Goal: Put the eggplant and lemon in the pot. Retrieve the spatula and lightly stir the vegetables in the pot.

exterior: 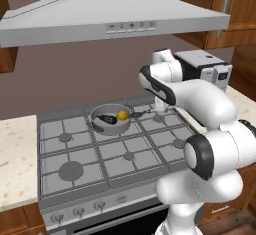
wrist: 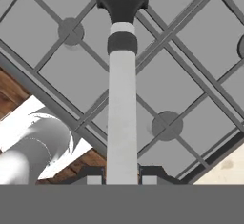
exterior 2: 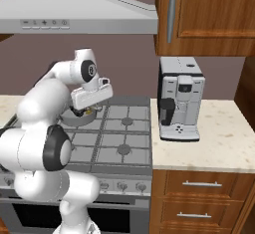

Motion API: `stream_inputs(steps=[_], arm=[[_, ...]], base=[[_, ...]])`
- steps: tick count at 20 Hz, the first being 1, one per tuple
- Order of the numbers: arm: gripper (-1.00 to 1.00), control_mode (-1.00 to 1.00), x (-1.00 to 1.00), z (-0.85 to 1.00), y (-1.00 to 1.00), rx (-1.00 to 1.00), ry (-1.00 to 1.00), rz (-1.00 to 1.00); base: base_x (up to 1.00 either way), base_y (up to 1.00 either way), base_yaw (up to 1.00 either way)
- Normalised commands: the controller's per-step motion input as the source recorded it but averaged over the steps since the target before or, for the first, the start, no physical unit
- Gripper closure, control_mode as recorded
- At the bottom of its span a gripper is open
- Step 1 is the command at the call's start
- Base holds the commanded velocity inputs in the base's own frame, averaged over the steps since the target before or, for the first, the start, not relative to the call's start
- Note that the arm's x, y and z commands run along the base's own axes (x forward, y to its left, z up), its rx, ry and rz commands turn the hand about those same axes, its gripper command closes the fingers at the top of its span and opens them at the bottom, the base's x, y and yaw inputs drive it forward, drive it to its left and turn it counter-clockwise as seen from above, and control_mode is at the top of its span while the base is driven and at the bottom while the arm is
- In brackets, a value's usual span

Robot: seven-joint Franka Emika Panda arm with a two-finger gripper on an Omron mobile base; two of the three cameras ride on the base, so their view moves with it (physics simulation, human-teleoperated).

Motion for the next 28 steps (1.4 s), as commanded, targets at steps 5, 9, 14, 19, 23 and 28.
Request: stream_inputs(steps=[5, 9, 14, 19, 23, 28], arm=[[1.00, -1.00, 0.14, 0.00, -0.08, 0.00, 0.00, -0.02], [1.00, -1.00, 0.20, -0.01, 0.00, 0.00, 0.04, -0.02], [1.00, -1.00, 0.39, -0.31, 0.07, -0.04, 0.06, -0.04], [1.00, -1.00, 0.23, -0.25, 0.07, -0.04, 0.03, -0.02], [1.00, -1.00, 0.20, -0.02, 0.03, -0.01, 0.05, 0.00], [1.00, -1.00, 0.46, -0.01, 0.00, -0.01, 0.00, 0.00]], base=[[0.00, 0.00, 0.00], [0.00, 0.00, 0.00], [0.00, 0.00, 0.00], [0.00, 0.00, 0.00], [0.00, 0.00, 0.00], [0.00, 0.00, 0.00]])
